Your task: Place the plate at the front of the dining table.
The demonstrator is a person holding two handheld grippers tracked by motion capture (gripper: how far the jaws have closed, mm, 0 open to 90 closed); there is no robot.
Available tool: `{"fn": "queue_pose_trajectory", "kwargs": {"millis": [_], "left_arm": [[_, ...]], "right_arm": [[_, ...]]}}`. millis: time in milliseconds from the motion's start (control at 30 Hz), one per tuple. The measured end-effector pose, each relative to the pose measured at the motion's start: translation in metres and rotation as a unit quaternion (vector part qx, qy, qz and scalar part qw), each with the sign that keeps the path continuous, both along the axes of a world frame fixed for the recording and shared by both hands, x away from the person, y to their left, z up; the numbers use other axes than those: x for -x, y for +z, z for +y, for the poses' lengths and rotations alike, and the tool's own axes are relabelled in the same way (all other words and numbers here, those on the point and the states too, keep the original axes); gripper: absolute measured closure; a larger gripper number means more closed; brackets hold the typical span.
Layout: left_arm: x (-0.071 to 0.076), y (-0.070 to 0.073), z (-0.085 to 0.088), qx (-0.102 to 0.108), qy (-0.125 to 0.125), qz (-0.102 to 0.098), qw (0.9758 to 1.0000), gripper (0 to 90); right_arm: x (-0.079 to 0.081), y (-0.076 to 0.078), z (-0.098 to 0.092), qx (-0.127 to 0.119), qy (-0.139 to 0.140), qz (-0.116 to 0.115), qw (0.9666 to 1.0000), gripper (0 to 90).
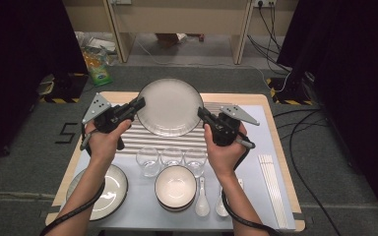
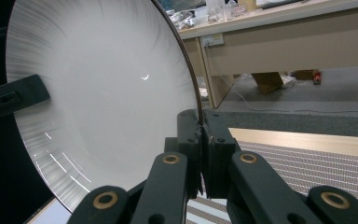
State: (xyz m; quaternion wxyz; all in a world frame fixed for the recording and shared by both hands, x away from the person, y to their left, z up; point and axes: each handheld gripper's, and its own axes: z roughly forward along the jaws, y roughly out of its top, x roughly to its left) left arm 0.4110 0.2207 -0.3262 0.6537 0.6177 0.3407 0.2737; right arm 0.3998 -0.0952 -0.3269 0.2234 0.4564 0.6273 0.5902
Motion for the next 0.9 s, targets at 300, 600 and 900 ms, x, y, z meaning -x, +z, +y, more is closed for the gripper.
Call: {"fn": "queue_pose_trajectory", "kwargs": {"millis": [300, 600, 900], "left_arm": [[-0.006, -0.001, -0.003, -0.001, -0.001, 0.006, 1.0, 84.4], [-0.011, -0.002, -0.006, -0.003, -0.002, 0.008, 1.0, 84.4], [-0.015, -0.004, -0.007, -0.004, -0.002, 0.013, 0.9999, 84.5]], "right_arm": [[-0.004, -0.003, -0.003, -0.002, -0.003, 0.007, 1.0, 87.2], [-0.008, -0.003, -0.005, -0.004, -0.005, 0.012, 0.9999, 87.2], [-0.012, -0.005, -0.007, -0.006, -0.005, 0.021, 0.9997, 87.2]]}}
